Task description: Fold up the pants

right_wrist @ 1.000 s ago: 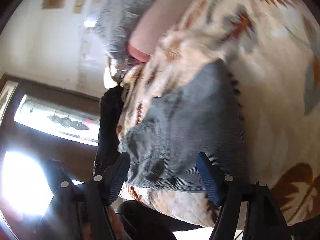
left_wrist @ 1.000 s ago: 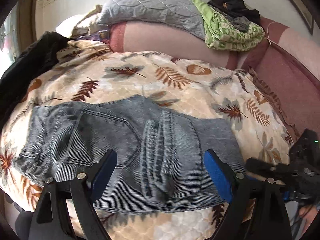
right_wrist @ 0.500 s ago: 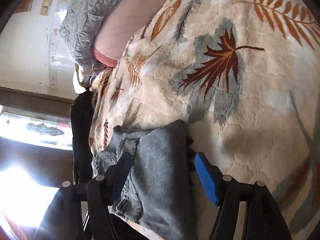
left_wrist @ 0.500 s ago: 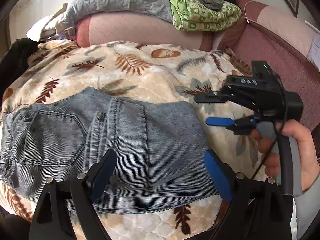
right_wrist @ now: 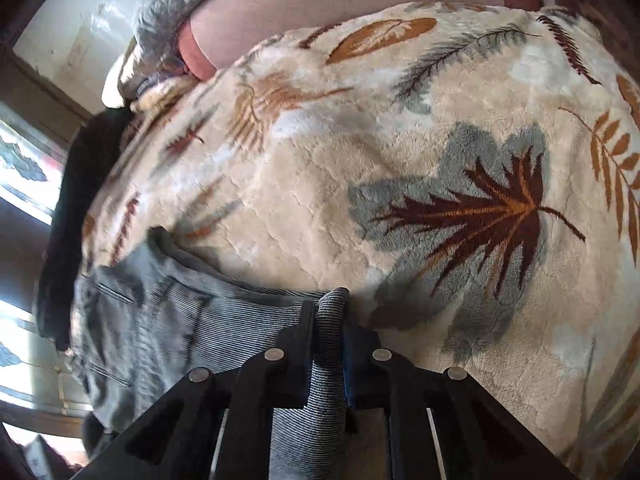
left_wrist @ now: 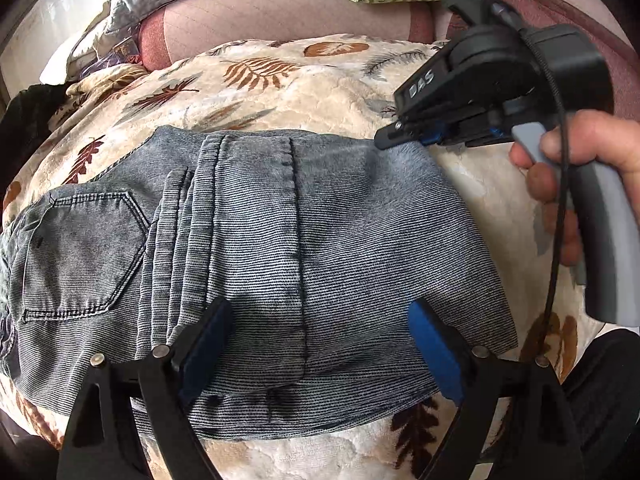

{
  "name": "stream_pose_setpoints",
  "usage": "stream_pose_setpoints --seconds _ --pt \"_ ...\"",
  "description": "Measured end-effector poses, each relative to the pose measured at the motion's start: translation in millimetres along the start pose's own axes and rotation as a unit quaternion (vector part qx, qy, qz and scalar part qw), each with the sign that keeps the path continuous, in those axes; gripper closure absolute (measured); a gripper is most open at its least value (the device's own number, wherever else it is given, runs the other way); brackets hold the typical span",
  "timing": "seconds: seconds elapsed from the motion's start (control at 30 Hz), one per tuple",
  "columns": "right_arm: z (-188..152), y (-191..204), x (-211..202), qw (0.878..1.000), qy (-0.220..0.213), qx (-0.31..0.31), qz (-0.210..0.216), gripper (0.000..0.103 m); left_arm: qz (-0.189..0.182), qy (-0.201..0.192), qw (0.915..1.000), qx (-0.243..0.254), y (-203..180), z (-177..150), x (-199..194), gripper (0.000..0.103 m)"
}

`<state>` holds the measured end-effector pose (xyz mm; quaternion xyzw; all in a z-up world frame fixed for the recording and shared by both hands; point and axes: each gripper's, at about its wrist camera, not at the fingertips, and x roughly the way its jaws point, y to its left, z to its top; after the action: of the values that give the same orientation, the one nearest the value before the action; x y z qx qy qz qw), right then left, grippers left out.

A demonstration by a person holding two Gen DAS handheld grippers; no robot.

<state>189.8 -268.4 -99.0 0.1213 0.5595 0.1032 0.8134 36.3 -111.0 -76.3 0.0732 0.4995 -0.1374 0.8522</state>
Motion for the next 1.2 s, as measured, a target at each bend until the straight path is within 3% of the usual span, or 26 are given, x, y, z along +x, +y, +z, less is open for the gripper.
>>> stream_pose_setpoints --seconds 0.13,0.17,0.2,0.3,0.37,0.43,0.47,0.53,0.57,0.63,0.77,0.87,0.9,0.97,1.13,1.2 --pt "-6 -22 -16 0.996 -0.024 0.064 0.060 0.075 -0.027 -0.001 0.9995 -0.017 9 6 -6 0.014" --pt "-10 -28 -27 0.994 -0.037 0.078 0.066 0.068 -0.036 -0.009 0.9989 -0.028 14 8 -13 0.014" --pt "-16 -30 -41 0.993 -0.052 0.080 0.069 0.067 -0.040 -0.024 0.9983 -0.036 19 12 -18 0.014" --pt "-43 -26 -72 0.985 -0.066 0.091 0.131 0.067 -0.013 -0.066 0.9971 -0.035 32 15 -36 0.014" --pt "-63 -23 -79 0.974 -0.056 0.104 0.194 0.067 0.005 -0.066 0.9969 -0.043 44 16 -34 0.014" --pt "-77 -13 -68 0.965 -0.037 0.123 0.228 0.067 0.021 -0.042 0.9974 -0.055 55 17 -20 0.014" --pt "-84 -13 -55 0.965 -0.017 0.132 0.227 0.066 0.026 -0.018 0.9982 -0.051 56 16 -8 0.014" --pt "-97 -21 -23 0.970 0.026 0.150 0.187 0.069 0.025 0.020 0.9984 -0.047 59 10 15 0.012" --pt "-101 -27 -20 0.965 0.019 0.168 0.199 0.073 0.024 0.007 0.9985 -0.048 60 8 13 0.012" --pt "-97 -27 -32 0.959 0.017 0.183 0.214 0.071 0.018 0.001 0.9985 -0.051 60 10 2 0.012" --pt "-72 -14 -56 0.963 -0.025 0.155 0.219 0.053 0.012 -0.042 0.9975 -0.055 57 16 -13 0.012" --pt "-50 -17 -34 0.962 -0.024 0.155 0.222 0.041 0.003 -0.004 0.9990 -0.044 52 19 9 0.012" --pt "-45 -21 -18 0.966 -0.013 0.159 0.204 0.041 0.014 0.012 0.9994 -0.031 48 17 19 0.011" --pt "-41 -32 0 0.961 0.001 0.186 0.205 0.044 0.037 -0.008 0.9993 -0.001 39 13 16 0.010" --pt "-57 -28 -40 0.957 -0.028 0.174 0.229 0.043 0.008 -0.006 0.9991 -0.041 56 13 12 0.010" --pt "-79 -29 -45 0.952 -0.014 0.184 0.246 0.043 0.011 -0.008 0.9993 -0.036 56 11 14 0.010"
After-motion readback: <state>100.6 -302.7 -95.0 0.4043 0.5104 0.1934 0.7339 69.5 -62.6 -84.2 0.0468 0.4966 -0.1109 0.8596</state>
